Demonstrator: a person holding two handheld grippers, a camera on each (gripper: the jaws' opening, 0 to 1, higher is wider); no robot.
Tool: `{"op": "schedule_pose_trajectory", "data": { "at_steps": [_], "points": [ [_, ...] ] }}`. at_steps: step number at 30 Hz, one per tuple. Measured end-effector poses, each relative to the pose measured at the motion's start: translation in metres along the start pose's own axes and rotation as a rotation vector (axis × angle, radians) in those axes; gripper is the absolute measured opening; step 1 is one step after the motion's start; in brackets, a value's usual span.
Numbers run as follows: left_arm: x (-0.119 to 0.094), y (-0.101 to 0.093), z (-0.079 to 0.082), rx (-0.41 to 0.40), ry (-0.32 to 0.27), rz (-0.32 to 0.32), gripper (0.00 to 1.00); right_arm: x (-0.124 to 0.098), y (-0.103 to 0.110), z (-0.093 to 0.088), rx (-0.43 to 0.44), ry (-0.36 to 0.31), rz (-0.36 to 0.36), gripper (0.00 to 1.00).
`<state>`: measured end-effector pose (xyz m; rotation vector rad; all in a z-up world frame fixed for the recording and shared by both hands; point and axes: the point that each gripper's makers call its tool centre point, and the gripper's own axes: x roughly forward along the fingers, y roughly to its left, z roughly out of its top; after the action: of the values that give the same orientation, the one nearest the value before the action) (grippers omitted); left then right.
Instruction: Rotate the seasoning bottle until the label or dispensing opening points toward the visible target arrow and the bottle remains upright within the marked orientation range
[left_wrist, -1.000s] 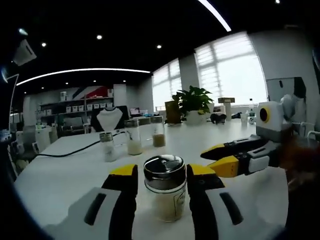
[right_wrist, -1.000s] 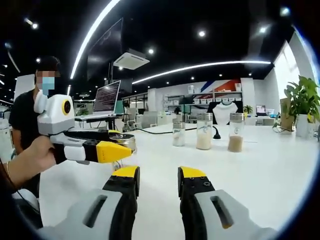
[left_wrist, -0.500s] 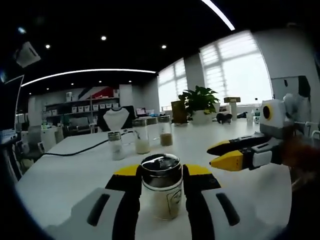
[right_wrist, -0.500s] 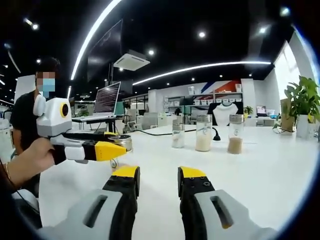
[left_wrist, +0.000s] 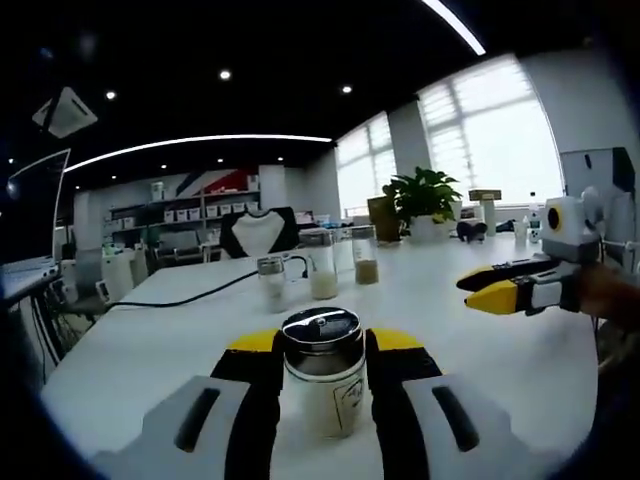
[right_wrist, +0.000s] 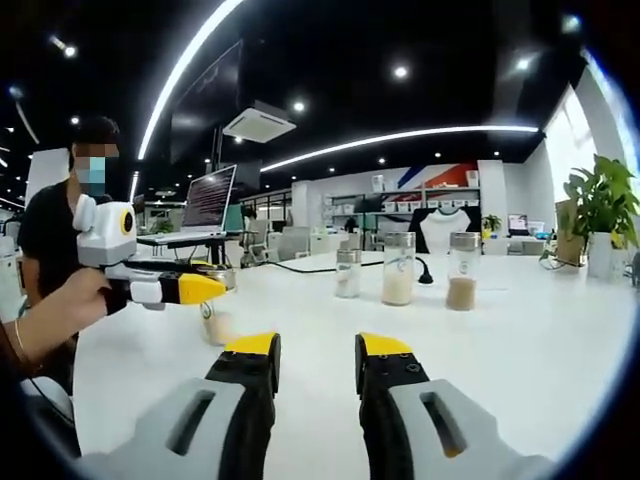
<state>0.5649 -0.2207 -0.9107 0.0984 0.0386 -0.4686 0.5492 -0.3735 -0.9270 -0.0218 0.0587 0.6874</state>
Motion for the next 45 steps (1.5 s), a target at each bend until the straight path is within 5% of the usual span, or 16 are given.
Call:
{"op": "schedule_pose_trajectory", "data": {
  "at_steps": [13,18,27,32,45],
  "points": [
    [0.002,0.005,-0.005,0.012,0.001,0.004,0.35,-0.01,-0.024,-0.01,0.015,0.029,-0.078,0.35],
    [0.003,0.002,-0.017,0.058,0.066,0.011,0.35,-0.013,-0.032,-0.01,0.014,0.024,-0.106,0.39],
    [-0.001,0.001,-0.026,0.021,0.085,0.022,0.38,-0.017,-0.042,-0.015,0.009,0.039,-0.137,0.49],
    [-0.001,0.0,-0.017,-0.008,0.051,0.036,0.48,-0.018,-0.047,-0.013,0.021,0.034,-0.163,0.61],
    [-0.002,0.012,-0.006,-0.096,0.021,0.102,0.87,-0.024,-0.053,-0.014,0.045,0.036,-0.174,0.63]
  ]
}}
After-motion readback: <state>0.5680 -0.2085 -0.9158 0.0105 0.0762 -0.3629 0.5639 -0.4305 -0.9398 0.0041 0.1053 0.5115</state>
